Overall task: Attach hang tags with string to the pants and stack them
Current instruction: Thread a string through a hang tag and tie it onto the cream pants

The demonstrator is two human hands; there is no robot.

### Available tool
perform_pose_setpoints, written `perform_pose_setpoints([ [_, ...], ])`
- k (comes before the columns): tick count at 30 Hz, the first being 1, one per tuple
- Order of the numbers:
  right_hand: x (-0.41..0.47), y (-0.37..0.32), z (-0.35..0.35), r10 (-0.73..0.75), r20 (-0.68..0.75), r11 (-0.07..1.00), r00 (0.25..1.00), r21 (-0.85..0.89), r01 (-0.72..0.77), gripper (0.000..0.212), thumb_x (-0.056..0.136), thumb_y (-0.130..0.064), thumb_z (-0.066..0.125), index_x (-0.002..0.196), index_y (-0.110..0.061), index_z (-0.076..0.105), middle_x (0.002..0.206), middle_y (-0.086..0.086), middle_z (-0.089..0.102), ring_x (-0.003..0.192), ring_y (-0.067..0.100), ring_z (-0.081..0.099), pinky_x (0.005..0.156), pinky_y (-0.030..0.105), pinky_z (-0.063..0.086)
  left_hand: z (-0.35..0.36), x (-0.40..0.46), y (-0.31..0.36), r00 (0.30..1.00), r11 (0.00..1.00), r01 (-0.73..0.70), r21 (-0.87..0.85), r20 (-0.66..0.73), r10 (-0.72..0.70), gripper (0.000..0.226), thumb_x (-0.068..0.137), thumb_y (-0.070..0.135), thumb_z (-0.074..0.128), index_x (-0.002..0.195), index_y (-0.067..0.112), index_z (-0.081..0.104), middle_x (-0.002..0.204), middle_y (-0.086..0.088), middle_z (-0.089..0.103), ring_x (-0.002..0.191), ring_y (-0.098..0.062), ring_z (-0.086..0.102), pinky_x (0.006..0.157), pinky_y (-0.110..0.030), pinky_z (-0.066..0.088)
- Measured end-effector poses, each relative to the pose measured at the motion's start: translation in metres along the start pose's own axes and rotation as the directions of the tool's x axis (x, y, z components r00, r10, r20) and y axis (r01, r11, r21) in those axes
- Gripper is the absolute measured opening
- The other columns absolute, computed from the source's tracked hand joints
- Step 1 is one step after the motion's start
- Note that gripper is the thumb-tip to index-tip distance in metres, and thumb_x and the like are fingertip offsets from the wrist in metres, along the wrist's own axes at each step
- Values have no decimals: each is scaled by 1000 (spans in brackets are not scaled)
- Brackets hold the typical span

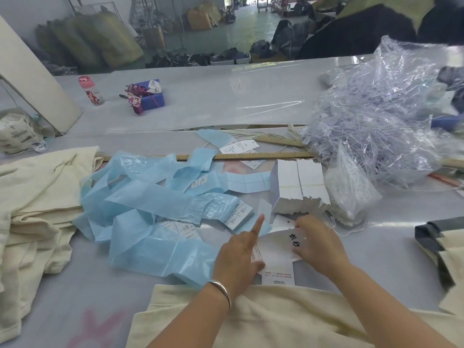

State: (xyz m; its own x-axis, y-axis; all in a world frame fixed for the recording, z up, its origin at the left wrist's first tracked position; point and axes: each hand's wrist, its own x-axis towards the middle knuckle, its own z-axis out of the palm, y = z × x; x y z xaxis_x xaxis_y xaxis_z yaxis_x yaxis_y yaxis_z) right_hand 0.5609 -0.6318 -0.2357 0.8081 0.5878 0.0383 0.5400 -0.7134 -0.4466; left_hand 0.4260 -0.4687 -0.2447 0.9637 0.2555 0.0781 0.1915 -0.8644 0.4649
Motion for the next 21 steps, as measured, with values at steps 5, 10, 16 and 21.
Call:
perform_pose_setpoints([
  [5, -17, -4, 0, 306, -22, 602, 952, 779, -176, 14, 69, 4, 78, 69, -3, 65, 64, 7, 60, 64, 17, 52, 64, 30, 40, -2, -1, 6, 967, 991, -49, -122, -256, 16, 93, 85, 26, 69, 149, 38, 3, 91, 5, 61, 83, -18, 57, 79, -32, 47],
  [10, -23, -34, -20, 355, 35, 239, 934, 963, -126, 31, 72, 5, 76, 95, -15, 75, 81, 5, 74, 72, 13, 67, 73, 25, 48, -22, 1, 28, 955, 908, -62, -415, -289, -68, 88, 87, 11, 66, 146, 46, 11, 73, 9, 58, 70, -9, 56, 70, -20, 47],
  [16, -73, -77, -14, 167, -260, 647, 951, 757, 93, 78, 84, -4, 70, 139, -51, 39, 111, -16, 61, 86, 9, 65, 70, 18, 52, -42, -20, 49, 878, 664, 62, -745, -276, -392, 83, 87, 9, 70, 150, 34, 24, 59, 5, 56, 56, -2, 53, 63, -9, 45],
  [21, -117, -106, -3, 300, -136, 418, 944, 909, -1, 51, 78, 17, 65, 99, -30, 73, 88, 3, 74, 77, 22, 67, 73, 40, 56, -45, -69, 47, 852, 636, 108, -764, -258, -455, 76, 86, 15, 72, 149, 30, 31, 54, 7, 58, 50, -2, 51, 60, -9, 43],
])
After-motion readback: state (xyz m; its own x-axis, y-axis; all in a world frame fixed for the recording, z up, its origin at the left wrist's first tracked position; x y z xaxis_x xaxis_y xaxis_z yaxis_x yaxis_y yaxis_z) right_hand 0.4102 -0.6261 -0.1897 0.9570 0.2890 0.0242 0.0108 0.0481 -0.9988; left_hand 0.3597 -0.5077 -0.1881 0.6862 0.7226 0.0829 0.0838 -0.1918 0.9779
